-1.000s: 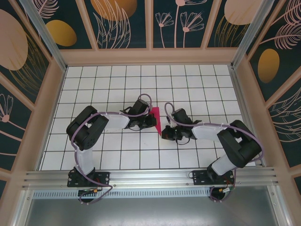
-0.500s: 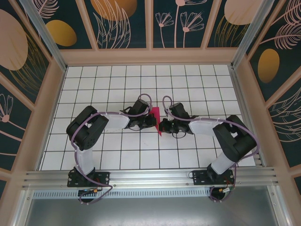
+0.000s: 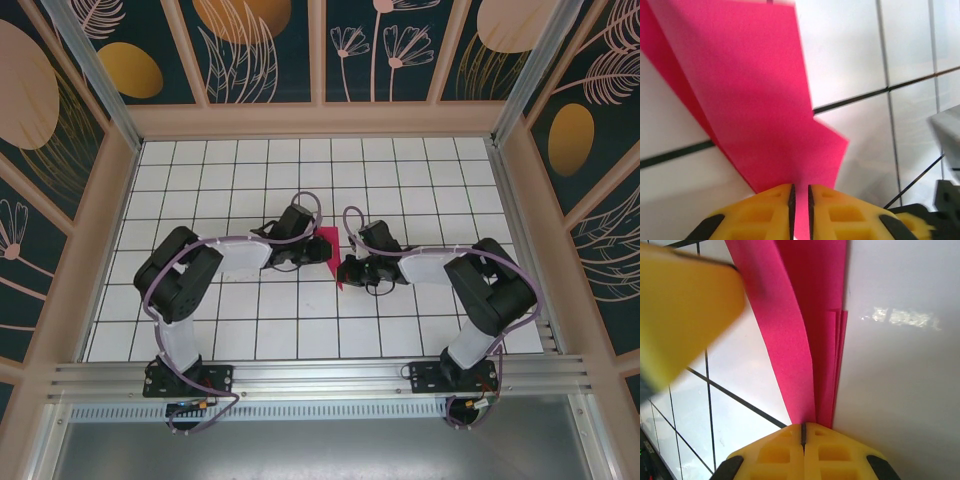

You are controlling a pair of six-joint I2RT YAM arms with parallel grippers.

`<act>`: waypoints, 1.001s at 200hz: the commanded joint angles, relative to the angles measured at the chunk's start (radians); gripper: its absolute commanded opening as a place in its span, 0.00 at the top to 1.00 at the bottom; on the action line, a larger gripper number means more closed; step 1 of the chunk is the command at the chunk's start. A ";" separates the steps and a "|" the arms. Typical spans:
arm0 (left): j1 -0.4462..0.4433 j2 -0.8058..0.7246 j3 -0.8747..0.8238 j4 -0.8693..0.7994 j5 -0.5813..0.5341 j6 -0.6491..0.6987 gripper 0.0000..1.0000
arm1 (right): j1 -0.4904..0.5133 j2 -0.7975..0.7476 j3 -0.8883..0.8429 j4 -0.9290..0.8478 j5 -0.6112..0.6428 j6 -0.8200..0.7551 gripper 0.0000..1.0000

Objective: Fold a paper plane with a square sheet of paper (pick it up from the middle)
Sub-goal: Fold the wing for the fifth time at the center of the table.

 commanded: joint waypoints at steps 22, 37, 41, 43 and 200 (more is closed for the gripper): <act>0.010 -0.065 0.007 0.067 -0.018 0.174 0.80 | -0.015 0.030 -0.032 -0.095 0.029 -0.022 1.00; 0.010 -0.048 0.010 0.070 -0.004 0.175 0.81 | -0.015 0.038 -0.028 -0.097 0.027 -0.023 1.00; 0.010 -0.043 0.009 0.072 0.005 0.173 0.81 | -0.015 0.040 -0.026 -0.099 0.027 -0.024 1.00; 0.011 -0.039 0.010 0.074 0.010 0.173 0.81 | -0.015 0.041 -0.025 -0.099 0.026 -0.024 1.00; 0.084 0.127 0.042 0.004 -0.073 0.111 0.85 | -0.015 0.096 -0.016 -0.193 0.039 -0.035 1.00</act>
